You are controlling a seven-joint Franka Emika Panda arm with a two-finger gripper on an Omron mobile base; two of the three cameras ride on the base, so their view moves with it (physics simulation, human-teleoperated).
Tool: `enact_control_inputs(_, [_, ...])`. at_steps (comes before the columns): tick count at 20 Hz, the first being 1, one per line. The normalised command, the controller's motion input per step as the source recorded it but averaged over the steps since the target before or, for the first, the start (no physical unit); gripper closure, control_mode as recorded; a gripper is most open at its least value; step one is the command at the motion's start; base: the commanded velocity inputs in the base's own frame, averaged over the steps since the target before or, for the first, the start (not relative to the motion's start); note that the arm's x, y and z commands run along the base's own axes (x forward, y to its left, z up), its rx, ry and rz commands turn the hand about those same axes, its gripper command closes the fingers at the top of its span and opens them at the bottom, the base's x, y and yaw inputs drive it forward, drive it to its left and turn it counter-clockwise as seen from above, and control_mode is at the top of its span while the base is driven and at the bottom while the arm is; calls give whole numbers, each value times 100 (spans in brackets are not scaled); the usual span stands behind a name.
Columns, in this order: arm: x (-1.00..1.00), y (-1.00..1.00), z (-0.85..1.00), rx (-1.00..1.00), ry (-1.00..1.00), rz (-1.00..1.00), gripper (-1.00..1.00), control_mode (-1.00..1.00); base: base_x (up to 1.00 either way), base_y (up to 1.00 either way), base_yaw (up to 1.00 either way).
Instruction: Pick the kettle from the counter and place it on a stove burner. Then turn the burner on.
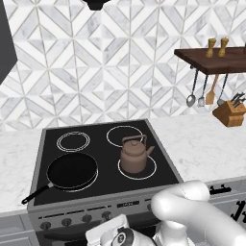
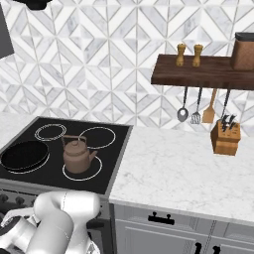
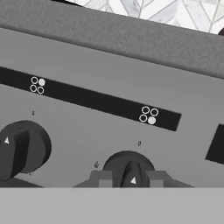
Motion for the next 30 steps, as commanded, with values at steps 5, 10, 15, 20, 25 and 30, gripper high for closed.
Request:
enact_control_inputs(5, [0,49,-11,-24,0,18,100,-100,0,0,0])
enact_control_inputs(10, [0,59,-17,-28,1,20,100,-100,0,0,0])
enact_control_inputs(15, [0,89,-35,-38,12,25,100,-100,0,0,0])
enact_control_inputs(20, [4,100,-36,-45,32,28,100,-100,0,0,0])
enact_control_inputs(25, [12,100,-38,-51,48,24,100,-100,0,0,0])
enact_control_inputs(30, [8,98,-43,-58,60,21,100,-100,0,0,0])
